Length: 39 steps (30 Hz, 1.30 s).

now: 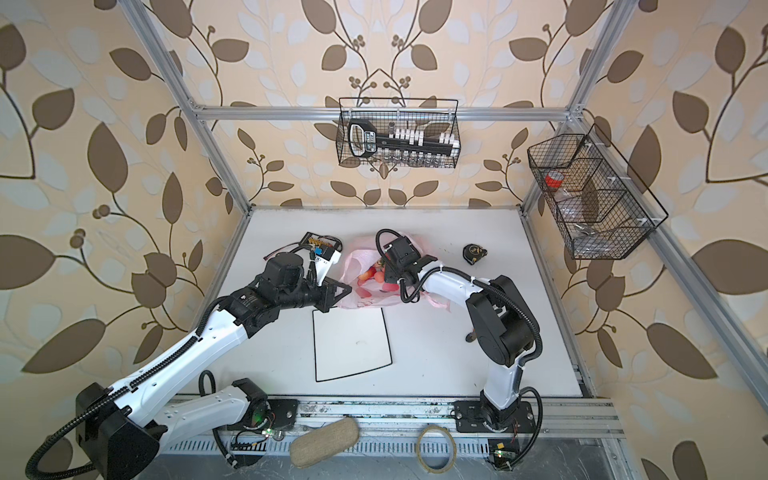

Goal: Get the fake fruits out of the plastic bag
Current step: 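Lower the open right gripper into the bag toward the fake fruits, then close the right gripper on a fake strawberry inside the bag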

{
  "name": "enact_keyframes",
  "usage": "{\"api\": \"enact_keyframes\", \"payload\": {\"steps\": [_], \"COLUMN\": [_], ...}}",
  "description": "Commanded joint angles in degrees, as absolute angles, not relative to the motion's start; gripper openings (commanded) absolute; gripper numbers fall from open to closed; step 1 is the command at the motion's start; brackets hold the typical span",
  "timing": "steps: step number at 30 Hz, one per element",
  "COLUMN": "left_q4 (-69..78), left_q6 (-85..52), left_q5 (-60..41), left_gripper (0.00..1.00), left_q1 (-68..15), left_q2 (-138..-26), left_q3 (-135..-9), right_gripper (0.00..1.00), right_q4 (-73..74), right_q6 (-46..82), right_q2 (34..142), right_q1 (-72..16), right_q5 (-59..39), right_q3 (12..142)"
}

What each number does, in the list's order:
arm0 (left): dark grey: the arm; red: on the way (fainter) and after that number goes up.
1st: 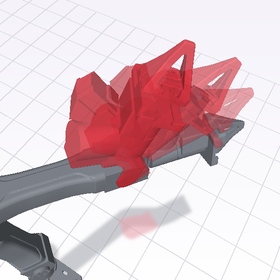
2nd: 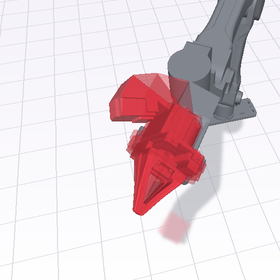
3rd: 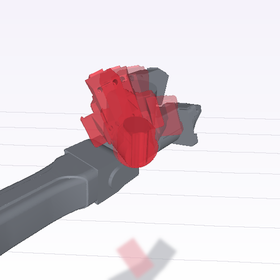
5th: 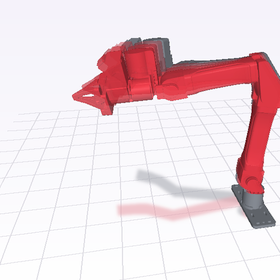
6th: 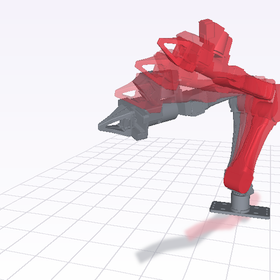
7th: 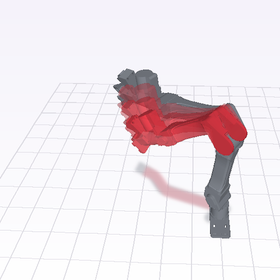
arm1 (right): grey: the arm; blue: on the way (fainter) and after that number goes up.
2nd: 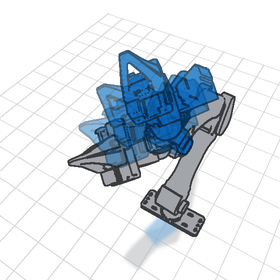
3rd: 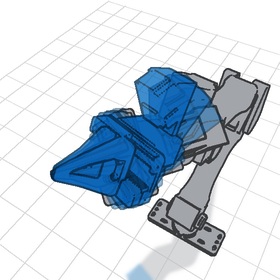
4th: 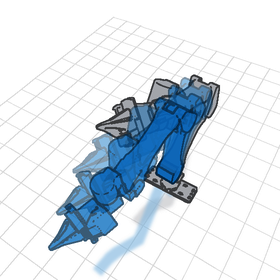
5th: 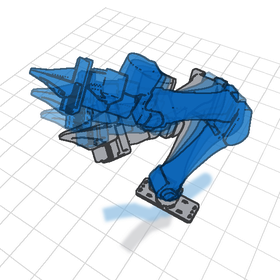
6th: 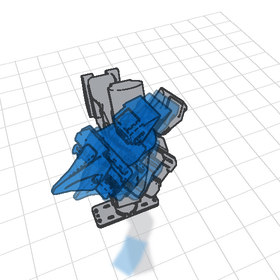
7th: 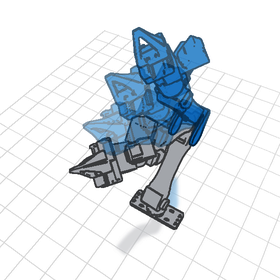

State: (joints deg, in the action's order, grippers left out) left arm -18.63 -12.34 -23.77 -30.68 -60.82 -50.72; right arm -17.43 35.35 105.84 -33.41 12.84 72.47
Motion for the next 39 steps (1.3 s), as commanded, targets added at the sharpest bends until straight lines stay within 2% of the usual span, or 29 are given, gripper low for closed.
{"api": "enact_keyframes", "payload": {"steps": [1, 7, 25, 30, 36, 39], "left_q4": [-16.3, -17.1, -17.6, -17.5, -16.3, -16.3], "left_q6": [-13.5, -14.2, -15.3, -16.5, -19.2, -20.1], "left_q5": [-24.1, -23.2, -22.4, -22.3, -19.1, -17.6], "left_gripper": [0.0, 0.0, 0.0, 0.0, 0.0, 0.0], "left_q1": [-30.4, -30.4, -30.4, -30.4, -30.4, -30.4], "left_q2": [-60.0, -59.8, -59.2, -59.1, -58.8, -59.1], "left_q3": [-50.9, -51.4, -51.6, -51.7, -51.8, -51.9], "right_gripper": [0.64, 0.59, 0.63, 0.55, 0.4, 0.37], "right_q4": [-19.6, -23.9, -25.6, -25.1, -24.2, -24.0], "right_q6": [39.4, 44.5, 49.4, 48.0, 44.9, 43.5], "right_q2": [109.4, 113.3, 122.7, 123.1, 121.0, 118.8], "right_q1": [-32.5, -32.4, -32.3, -32.4, -32.2, -32.2], "right_q5": [16.6, 20.4, 19.2, 20.6, 20.3, 19.3], "right_q3": [76.7, 79.8, 86.6, 87.4, 87.0, 86.4]}}
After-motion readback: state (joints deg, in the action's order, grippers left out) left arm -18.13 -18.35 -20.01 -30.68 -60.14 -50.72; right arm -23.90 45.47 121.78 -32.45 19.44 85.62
